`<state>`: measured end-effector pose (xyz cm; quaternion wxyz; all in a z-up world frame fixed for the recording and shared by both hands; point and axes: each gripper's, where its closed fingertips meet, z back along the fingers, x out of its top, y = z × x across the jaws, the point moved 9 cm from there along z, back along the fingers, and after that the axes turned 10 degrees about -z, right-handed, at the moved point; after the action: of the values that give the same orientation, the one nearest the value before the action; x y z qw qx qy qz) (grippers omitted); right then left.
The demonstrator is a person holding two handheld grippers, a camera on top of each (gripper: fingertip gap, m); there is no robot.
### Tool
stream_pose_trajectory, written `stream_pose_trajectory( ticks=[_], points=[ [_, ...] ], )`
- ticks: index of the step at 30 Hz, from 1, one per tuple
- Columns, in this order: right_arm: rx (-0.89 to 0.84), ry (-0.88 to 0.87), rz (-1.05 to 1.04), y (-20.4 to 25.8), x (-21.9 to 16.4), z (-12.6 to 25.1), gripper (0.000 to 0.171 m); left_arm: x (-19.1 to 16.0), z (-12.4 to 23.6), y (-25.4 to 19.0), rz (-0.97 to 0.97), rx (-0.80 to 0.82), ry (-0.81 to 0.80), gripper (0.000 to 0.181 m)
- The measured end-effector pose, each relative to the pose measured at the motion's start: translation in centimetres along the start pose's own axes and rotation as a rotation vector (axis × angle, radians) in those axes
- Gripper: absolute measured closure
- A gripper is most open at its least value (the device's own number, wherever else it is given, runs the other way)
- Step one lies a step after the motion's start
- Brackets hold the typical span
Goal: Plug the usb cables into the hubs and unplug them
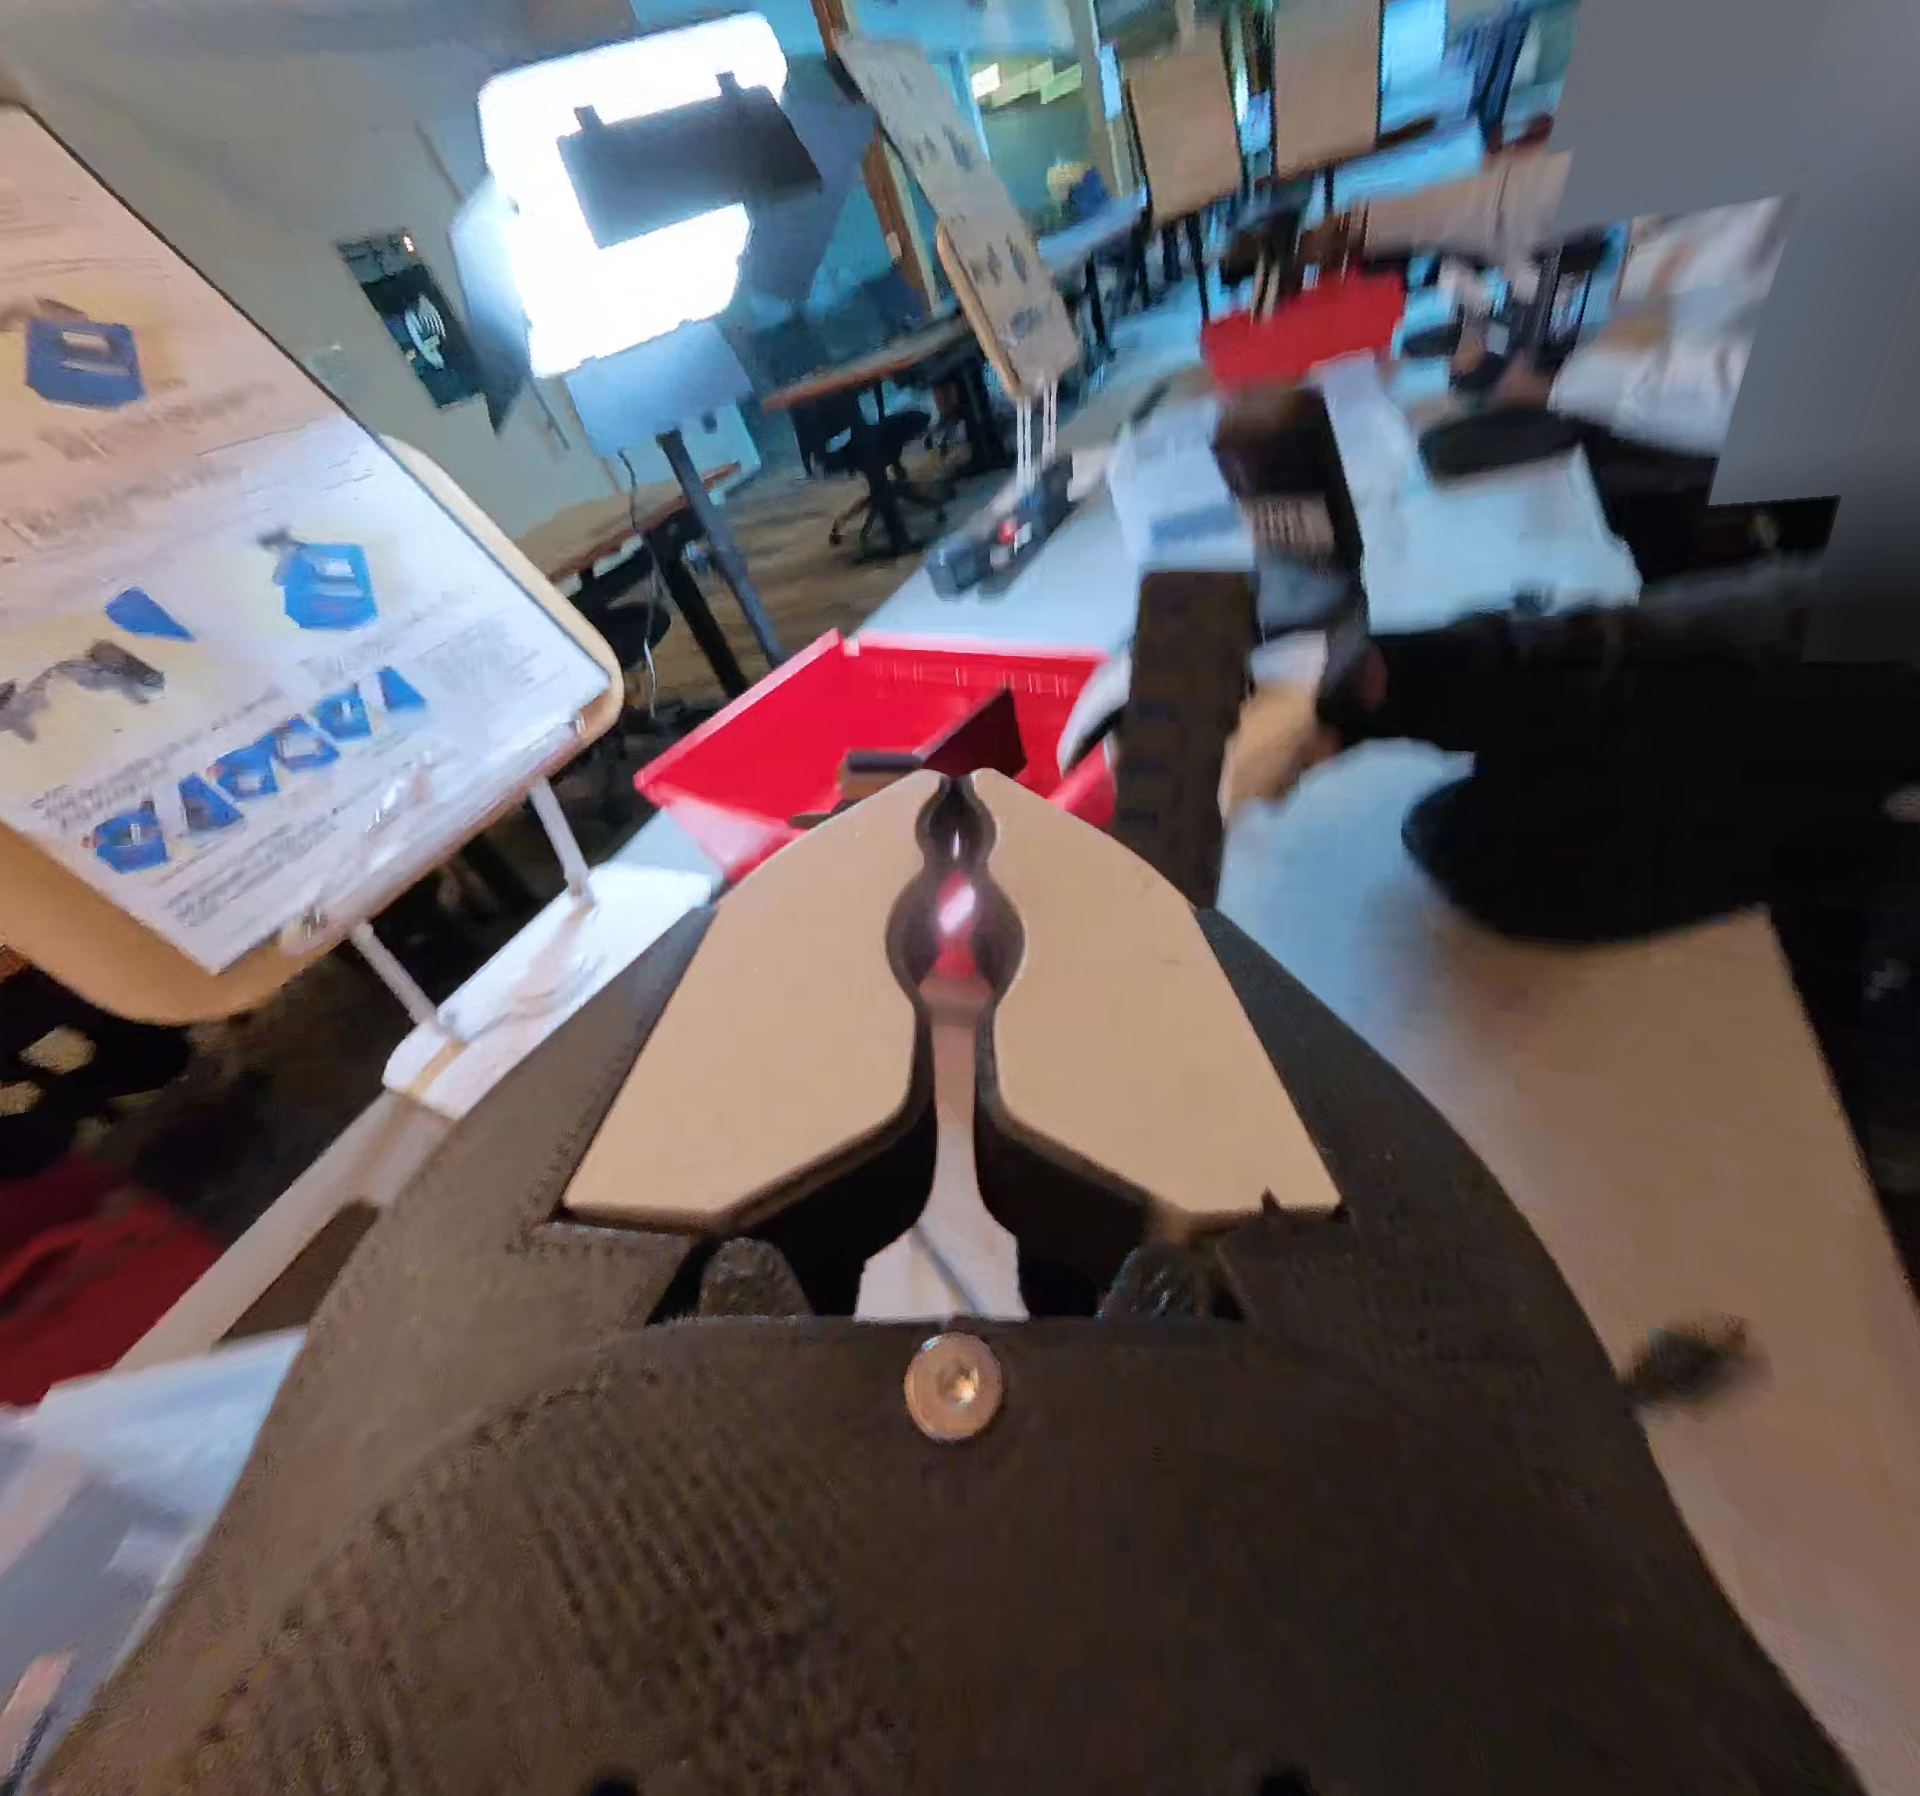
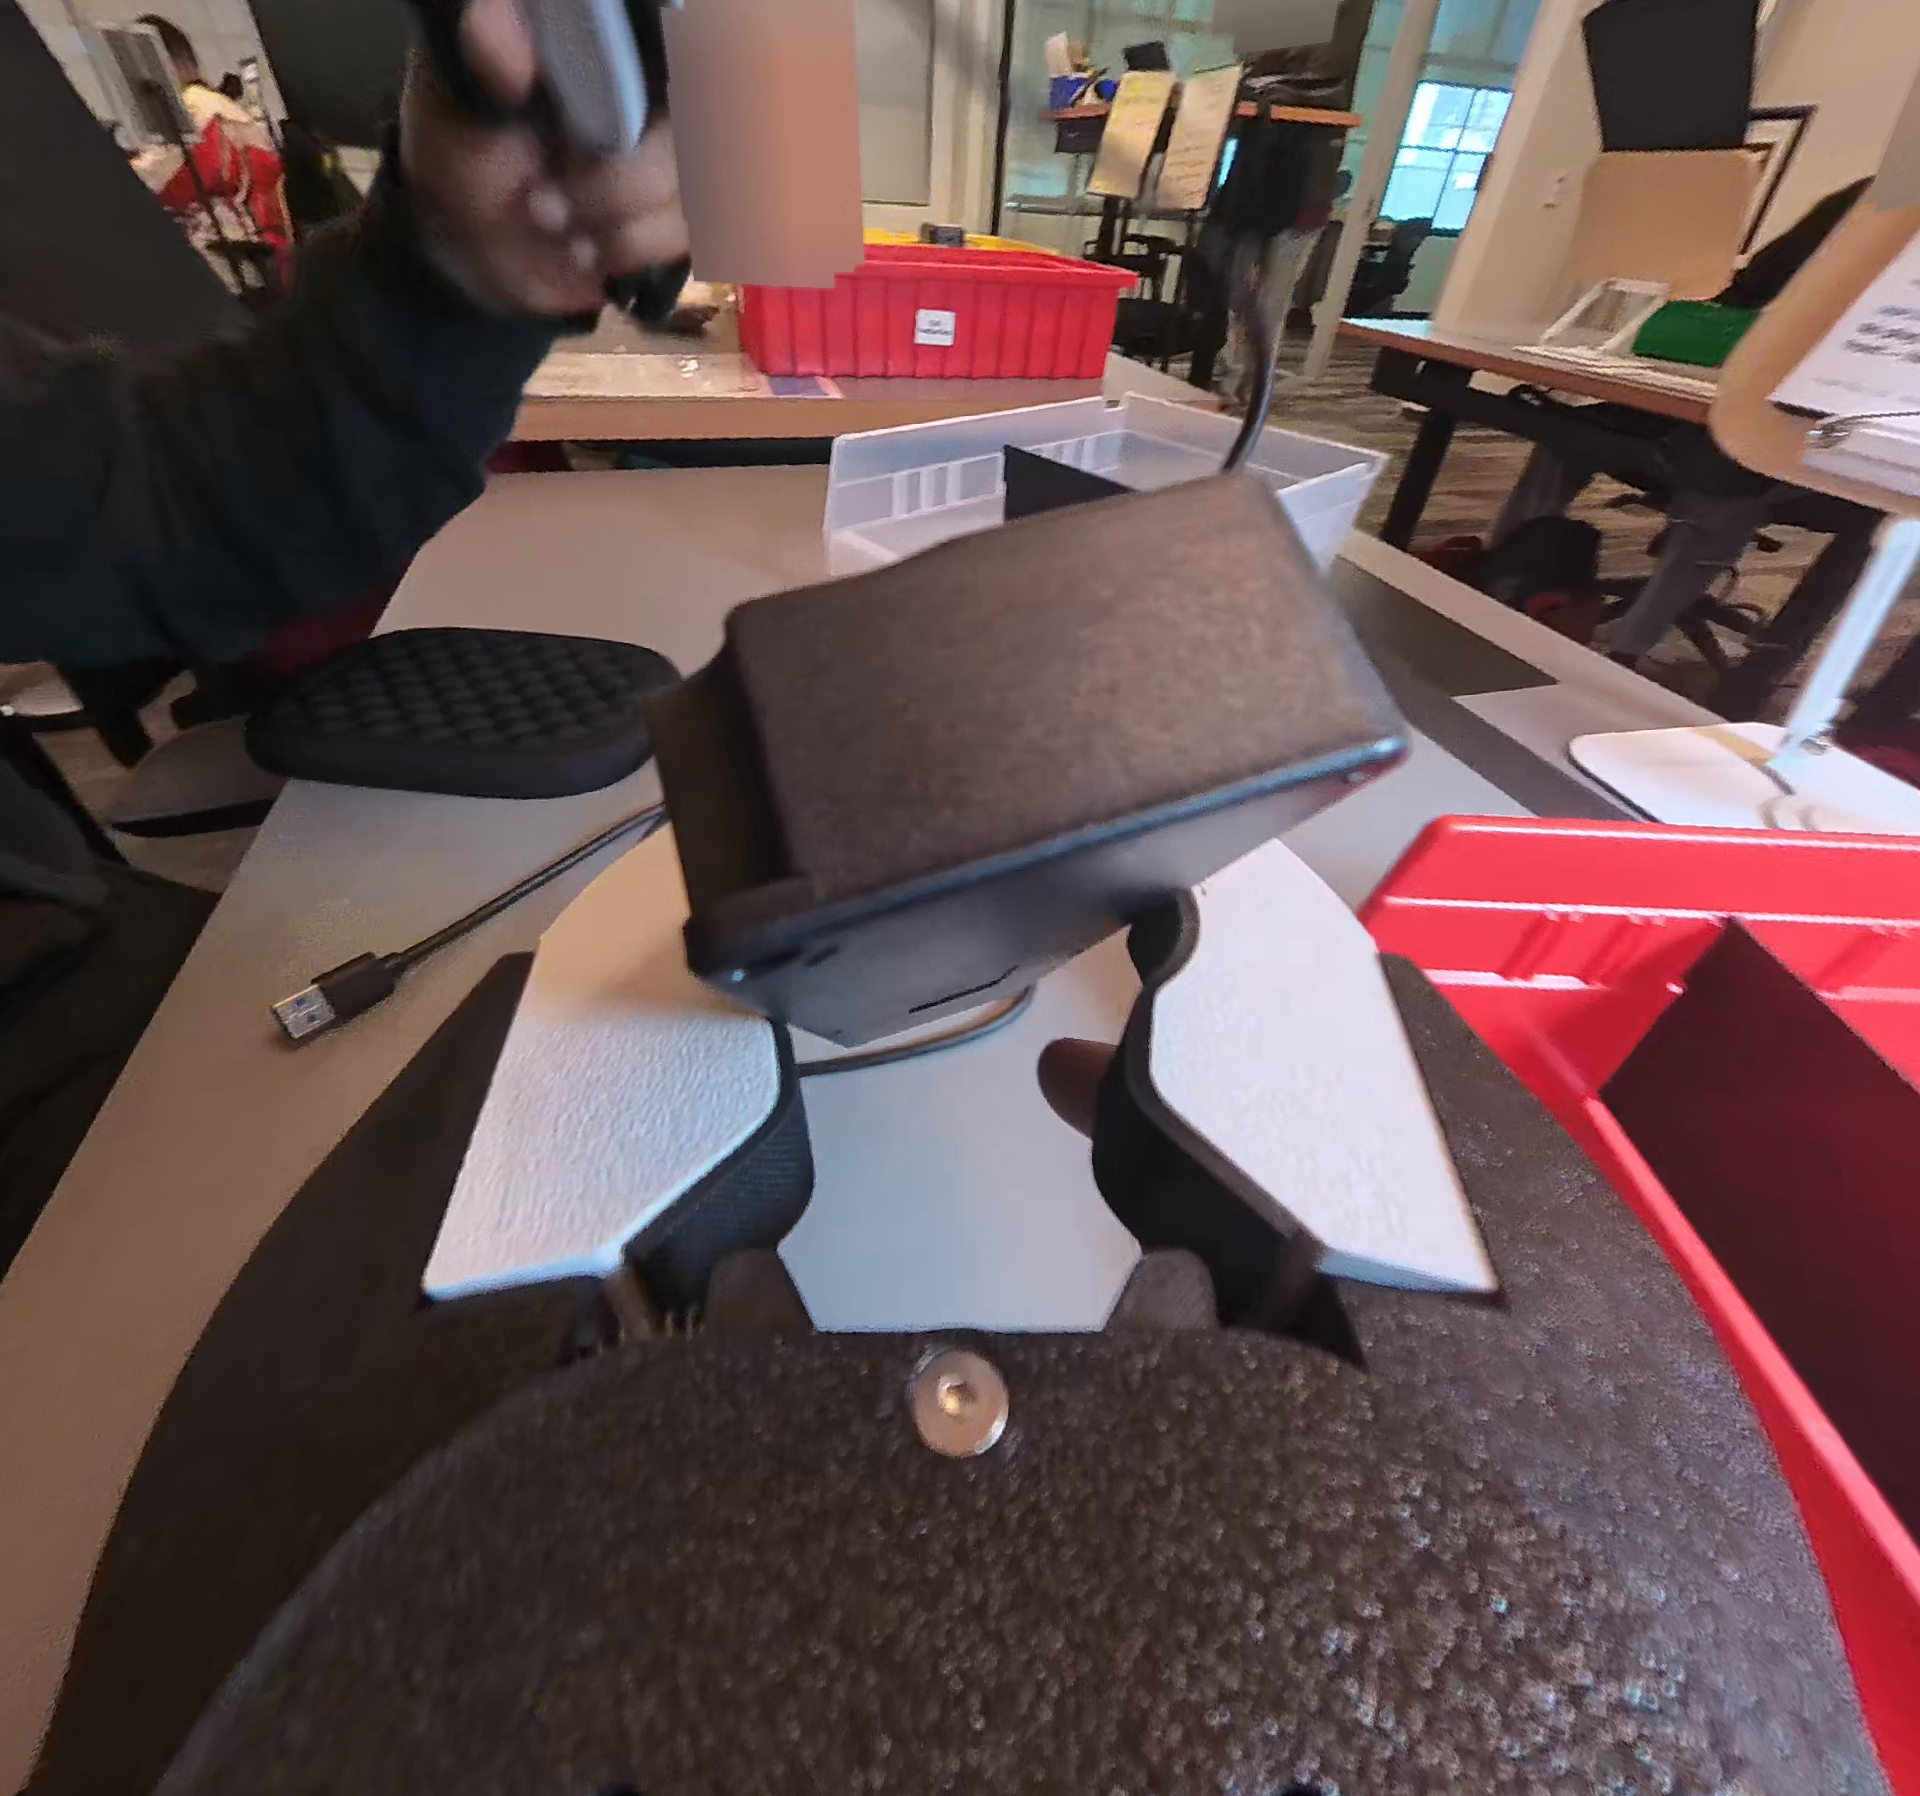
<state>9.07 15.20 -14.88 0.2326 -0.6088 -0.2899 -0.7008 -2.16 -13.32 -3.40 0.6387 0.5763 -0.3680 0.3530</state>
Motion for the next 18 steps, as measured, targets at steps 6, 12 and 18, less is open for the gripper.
stream_pose_trajectory(
  ticks=[6, 12, 18],
  points=[
    [-0.085, -0.016, -0.019, -1.5, 0.1, 1.0, 0.103, -7.0, 2.0, -7.6, -0.031, -0.173, 0.319, 0.181],
    [-0.113, -0.042, -0.034, -1.9, 0.4, 1.5, 0.104, -8.3, 1.6, -8.4, -0.073, -0.276, 0.41, 0.178],
    [-0.12, -0.032, -0.026, -1.7, 0.3, 1.4, 0.103, -10.5, -3.9, -6.7, -0.056, -0.38, 0.645, 0.158]
  ],
)
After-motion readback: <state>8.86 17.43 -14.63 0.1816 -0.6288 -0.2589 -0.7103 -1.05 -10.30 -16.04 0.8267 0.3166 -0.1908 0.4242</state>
